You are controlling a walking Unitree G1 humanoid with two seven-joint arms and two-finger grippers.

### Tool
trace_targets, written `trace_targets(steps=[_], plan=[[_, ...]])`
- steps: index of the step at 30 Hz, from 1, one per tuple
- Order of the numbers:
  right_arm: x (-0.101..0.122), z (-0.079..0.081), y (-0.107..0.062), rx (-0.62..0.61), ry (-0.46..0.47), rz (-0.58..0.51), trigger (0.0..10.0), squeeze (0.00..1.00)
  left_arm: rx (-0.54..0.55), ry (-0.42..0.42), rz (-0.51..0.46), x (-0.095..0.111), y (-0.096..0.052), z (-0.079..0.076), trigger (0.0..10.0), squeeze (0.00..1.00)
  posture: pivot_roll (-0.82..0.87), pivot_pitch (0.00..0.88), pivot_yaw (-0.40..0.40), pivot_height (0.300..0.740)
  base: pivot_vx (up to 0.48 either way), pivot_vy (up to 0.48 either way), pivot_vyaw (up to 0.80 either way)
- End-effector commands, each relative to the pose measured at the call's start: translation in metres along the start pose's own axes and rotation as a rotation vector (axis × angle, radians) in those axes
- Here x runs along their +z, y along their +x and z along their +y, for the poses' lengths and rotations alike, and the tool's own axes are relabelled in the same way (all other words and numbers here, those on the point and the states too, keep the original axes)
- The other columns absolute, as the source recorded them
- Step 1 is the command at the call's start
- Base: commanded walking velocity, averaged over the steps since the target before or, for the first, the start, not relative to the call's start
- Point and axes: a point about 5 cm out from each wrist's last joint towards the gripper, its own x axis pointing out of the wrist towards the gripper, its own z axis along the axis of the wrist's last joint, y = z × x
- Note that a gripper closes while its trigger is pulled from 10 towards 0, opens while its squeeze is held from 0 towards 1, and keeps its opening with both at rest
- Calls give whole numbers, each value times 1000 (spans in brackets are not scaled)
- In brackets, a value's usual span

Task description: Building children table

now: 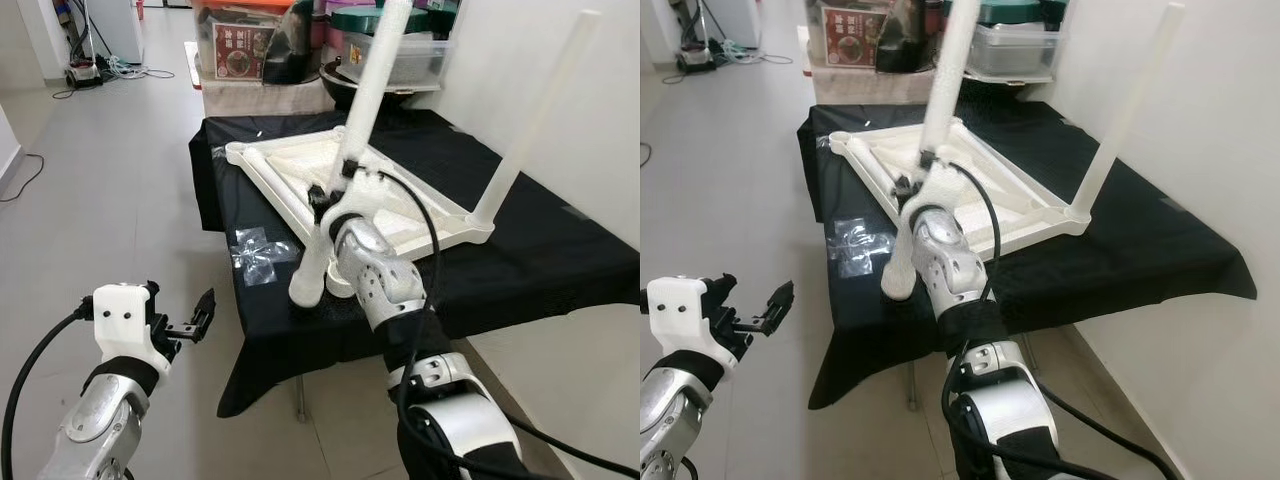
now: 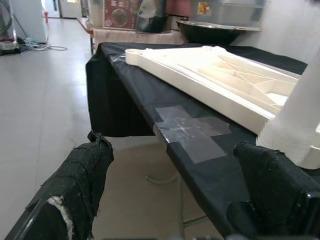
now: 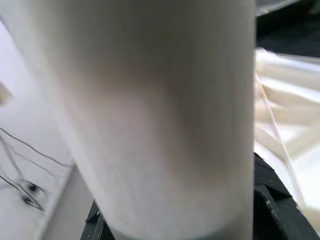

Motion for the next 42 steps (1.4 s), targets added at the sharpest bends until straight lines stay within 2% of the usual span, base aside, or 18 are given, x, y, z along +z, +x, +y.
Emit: trace_targets(steps=[1,3,4,5,6,7,12,13,15,16,17,19,22,25,30,36,38,42], plan=[[7,1,0,14,26,-18,0,0,7,0,11,-4,-1,-2,10000,0,134,0,-115,740,0,0,0],[11,0,1,25,29,-29,0,0,7,0,12,-4,-1,-2,10000,0,134,0,-115,740,0,0,0],[23,2,3,115,59,-55,0,0,4,-2,13,-5,-1,-3,10000,0,131,0,-114,740,0,0,0],[23,2,3,115,59,-55,0,0,4,-2,13,-5,-1,-3,10000,0,131,0,-114,740,0,0,0],[42,7,2,272,105,-102,0,0,1,-4,13,-5,-1,-3,10000,0,131,0,-114,740,0,0,0],[69,11,-3,510,154,-186,0,0,-6,-7,14,-5,0,-4,10000,0,121,0,-108,740,0,0,0],[78,8,-6,599,158,-228,0,0,-13,-10,8,-3,1,-4,10000,0,121,0,-108,740,0,0,0],[84,7,-9,679,187,-236,0,0,-24,-20,3,-2,1,-4,10000,0,122,0,-106,740,0,0,0],[84,7,-9,679,187,-236,0,0,-24,-20,3,-2,1,-4,10000,0,122,0,-106,740,0,0,0],[95,6,-19,839,223,-280,0,0,-60,-46,-3,0,-1,-7,10000,0,123,0,-102,740,0,0,0],[95,6,-19,839,223,-280,0,0,-60,-46,-3,0,-1,-7,10000,0,123,0,-102,740,0,0,0],[95,6,-27,982,231,-265,0,0,-124,-48,4,1,-3,-12,10000,0,130,0,-101,740,0,0,0],[93,8,-31,1040,237,-247,0,0,-160,-46,7,1,-4,-14,10000,0,131,0,-100,740,0,0,0],[84,14,-39,1182,241,-207,0,0,-271,-42,8,7,-8,-20,10000,0,140,0,-100,740,0,0,0],[83,14,-40,1226,242,-199,0,0,-324,-37,12,9,-10,-23,10000,0,144,0,-101,740,0,0,0],[78,17,-47,1360,233,-153,0,0,-506,-15,25,16,-14,-33,10000,0,143,0,-97,740,0,0,0],[77,16,-49,1376,221,-142,0,0,-529,-6,28,18,-13,-33,10000,0,143,0,-93,740,0,0,0],[73,8,-42,1310,133,-143,0,0,-547,13,52,15,-12,-32,10000,0,137,0,-86,740,0,0,0]])
